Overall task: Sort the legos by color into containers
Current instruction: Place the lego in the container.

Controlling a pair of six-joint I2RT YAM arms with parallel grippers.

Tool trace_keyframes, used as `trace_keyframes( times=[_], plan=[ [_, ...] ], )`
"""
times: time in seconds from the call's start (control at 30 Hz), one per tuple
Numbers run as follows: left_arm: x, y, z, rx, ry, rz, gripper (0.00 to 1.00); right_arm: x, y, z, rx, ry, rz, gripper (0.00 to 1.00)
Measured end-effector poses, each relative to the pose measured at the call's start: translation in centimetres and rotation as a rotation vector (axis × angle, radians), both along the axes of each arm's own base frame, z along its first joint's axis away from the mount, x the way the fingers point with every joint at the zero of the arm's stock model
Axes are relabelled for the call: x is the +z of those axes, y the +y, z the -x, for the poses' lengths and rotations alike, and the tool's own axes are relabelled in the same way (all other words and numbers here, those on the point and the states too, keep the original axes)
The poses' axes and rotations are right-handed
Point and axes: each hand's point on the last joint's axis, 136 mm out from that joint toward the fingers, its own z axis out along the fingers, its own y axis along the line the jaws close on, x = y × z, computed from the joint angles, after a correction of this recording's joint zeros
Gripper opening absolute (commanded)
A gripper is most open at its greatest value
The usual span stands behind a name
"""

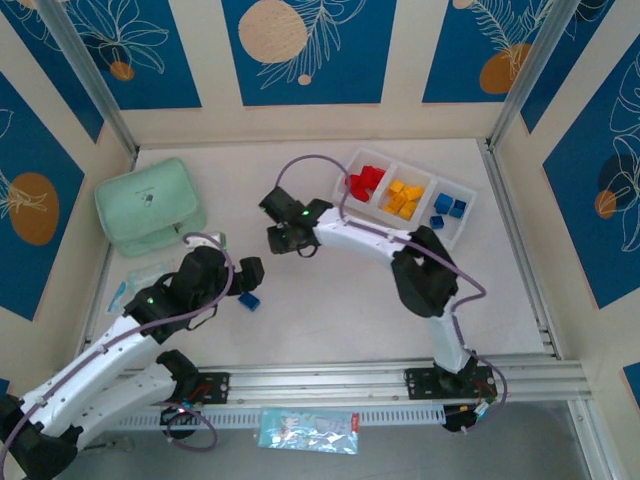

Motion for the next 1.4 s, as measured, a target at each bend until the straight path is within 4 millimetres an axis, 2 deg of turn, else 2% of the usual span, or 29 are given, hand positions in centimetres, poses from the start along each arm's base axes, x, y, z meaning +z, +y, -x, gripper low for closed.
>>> trace_keyframes(
  times=[0.1,0.23,0.43,0.6,0.8,1.0,1.2,1.3,1.4],
  plan=[
    [-0.3,-1.2,-0.4,-0.040,0.016,0.011,0.99,1.7,-3.2,-0.5,-0.059,-0.020,-0.011,0.36],
    [-0.5,-3.0,-1.0,-0.088,0.034,0.039,0.99,2.8,-7.6,-1.2,-0.150,-0.031,-0.017,0.36],
    [-0.6,-5.8,-2.0,-0.153,0.043,0.094,0.99,3.2,-15.5,-2.3,-0.310,-0.037,0.000,0.37],
    [-1.4,-8.4,-2.4,-0.212,0.058,0.111,0.99,3.7,-22.9,-4.3,-0.489,-0.046,0.002,0.37],
    [-1.2,-11.4,-2.9,-0.275,0.051,0.135,0.99,4.0,-30.8,-6.4,-0.675,-0.059,0.012,0.37],
    [-0.3,-13.7,-3.8,-0.313,0.034,0.166,0.99,3.5,-37.1,-7.2,-0.812,-0.053,0.024,0.37],
    [-0.1,-15.1,-4.4,-0.346,0.030,0.168,0.99,0.2,-40.3,-7.9,-0.876,0.017,0.058,0.42],
    [0.0,-15.3,-4.5,-0.355,0.027,0.166,0.99,-0.9,-41.0,-8.6,-0.884,0.040,0.071,0.52],
    [0.1,-15.3,-4.5,-0.358,0.023,0.164,0.99,-0.9,-41.0,-9.1,-0.879,0.038,0.069,0.57]
  ],
)
